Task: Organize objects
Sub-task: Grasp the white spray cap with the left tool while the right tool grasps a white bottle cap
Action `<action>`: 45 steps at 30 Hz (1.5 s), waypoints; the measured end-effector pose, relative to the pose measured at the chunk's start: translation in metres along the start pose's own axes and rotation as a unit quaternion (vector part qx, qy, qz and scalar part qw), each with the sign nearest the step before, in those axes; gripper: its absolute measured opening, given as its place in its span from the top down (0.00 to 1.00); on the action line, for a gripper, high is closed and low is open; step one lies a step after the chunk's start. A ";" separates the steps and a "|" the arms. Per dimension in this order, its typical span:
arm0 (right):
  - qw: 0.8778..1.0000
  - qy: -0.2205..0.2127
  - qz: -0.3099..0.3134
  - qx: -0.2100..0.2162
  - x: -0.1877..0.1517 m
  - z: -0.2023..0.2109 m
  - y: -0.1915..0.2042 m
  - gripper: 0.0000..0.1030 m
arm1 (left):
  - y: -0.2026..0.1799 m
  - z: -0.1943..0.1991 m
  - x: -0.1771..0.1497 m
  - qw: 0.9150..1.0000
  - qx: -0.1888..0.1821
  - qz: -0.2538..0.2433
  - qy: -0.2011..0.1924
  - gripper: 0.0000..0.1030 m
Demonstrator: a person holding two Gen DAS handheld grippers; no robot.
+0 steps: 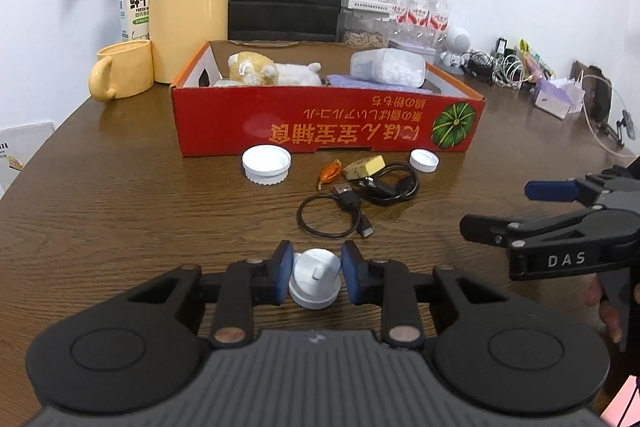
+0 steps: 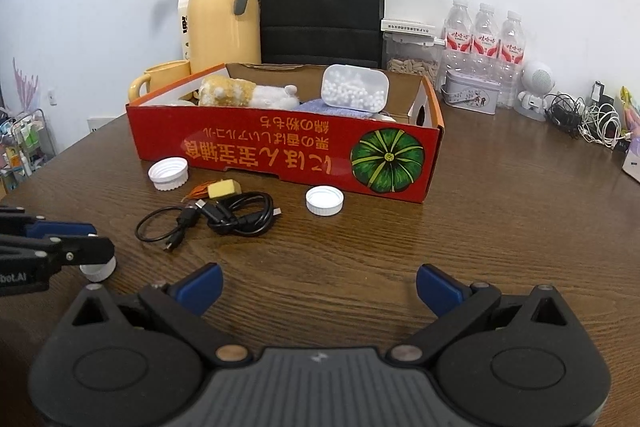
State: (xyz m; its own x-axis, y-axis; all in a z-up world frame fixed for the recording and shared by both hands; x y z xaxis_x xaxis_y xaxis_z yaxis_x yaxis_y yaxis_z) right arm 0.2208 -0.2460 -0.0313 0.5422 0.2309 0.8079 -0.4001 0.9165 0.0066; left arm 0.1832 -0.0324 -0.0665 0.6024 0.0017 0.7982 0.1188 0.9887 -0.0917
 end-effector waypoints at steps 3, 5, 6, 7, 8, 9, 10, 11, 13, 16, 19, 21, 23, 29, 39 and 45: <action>1.000 0.001 0.001 0.000 -0.001 0.000 0.000 0.00 | 0.001 0.004 0.005 1.000 -0.003 0.005 -0.012 0.74; 1.000 0.001 0.001 0.000 -0.001 0.000 0.001 0.00 | 0.002 0.007 0.008 1.000 -0.005 0.011 -0.020 0.74; 1.000 0.001 0.001 0.000 -0.001 0.000 0.001 0.00 | 0.004 0.008 0.010 1.000 -0.005 0.014 -0.023 0.74; 1.000 0.001 0.002 0.001 -0.001 -0.001 0.002 0.00 | 0.005 0.009 0.011 1.000 -0.006 0.018 -0.025 0.74; 1.000 0.000 0.002 0.002 -0.001 -0.001 0.003 0.00 | 0.006 0.010 0.013 0.999 -0.007 0.022 -0.028 0.74; 1.000 0.000 0.004 0.004 -0.001 -0.001 0.004 0.00 | 0.007 0.011 0.014 0.999 -0.008 0.025 -0.029 0.74; 1.000 0.000 0.005 0.005 -0.001 -0.001 0.006 0.00 | 0.010 0.013 0.015 0.999 -0.007 0.029 -0.032 0.74; 1.000 0.000 0.006 0.006 -0.001 -0.001 0.008 0.00 | 0.012 0.014 0.017 0.999 -0.005 0.032 -0.035 0.74; 1.000 -0.001 0.010 0.013 0.000 -0.001 0.013 0.00 | 0.017 0.019 0.020 0.998 0.000 0.036 -0.041 0.74; 0.999 -0.009 0.019 0.032 0.002 0.002 0.028 0.00 | 0.028 0.028 0.022 0.998 0.018 0.040 -0.050 0.74; 0.998 -0.014 0.030 0.059 0.006 0.005 0.046 0.00 | 0.044 0.037 0.020 0.997 0.038 0.048 -0.053 0.74; 0.996 -0.014 0.041 0.074 0.007 0.005 0.060 0.00 | 0.054 0.041 0.017 0.996 0.050 0.053 -0.052 0.74; 0.995 -0.014 0.049 0.085 0.007 0.005 0.072 0.03 | 0.065 0.045 0.012 0.995 0.062 0.061 -0.050 0.74; 0.990 -0.007 0.081 0.116 0.004 0.005 0.113 0.11 | 0.088 0.054 0.002 0.992 0.080 0.080 -0.050 0.74; 0.981 0.012 0.132 0.139 -0.004 0.001 0.159 0.65 | 0.101 0.056 -0.003 0.992 0.078 0.091 -0.051 0.74; 0.979 0.003 0.147 0.143 -0.005 0.007 0.163 0.73 | 0.100 0.055 -0.001 0.992 0.072 0.089 -0.052 0.74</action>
State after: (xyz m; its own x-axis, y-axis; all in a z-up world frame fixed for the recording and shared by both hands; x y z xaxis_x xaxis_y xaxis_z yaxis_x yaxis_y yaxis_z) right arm 0.1477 -0.0997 -0.0304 0.3778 0.4732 0.7958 -0.7294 0.6816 -0.0590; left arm 0.1513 0.0742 -0.0441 0.5178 0.1869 0.8349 -0.1014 0.9824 -0.1570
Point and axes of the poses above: each gripper's, at about its wrist camera, not at the fingertips, and z roughly against the way its jaws point, y to its left, x to its top, the point moved 8 cm from there along -z, roughly the way its jaws point
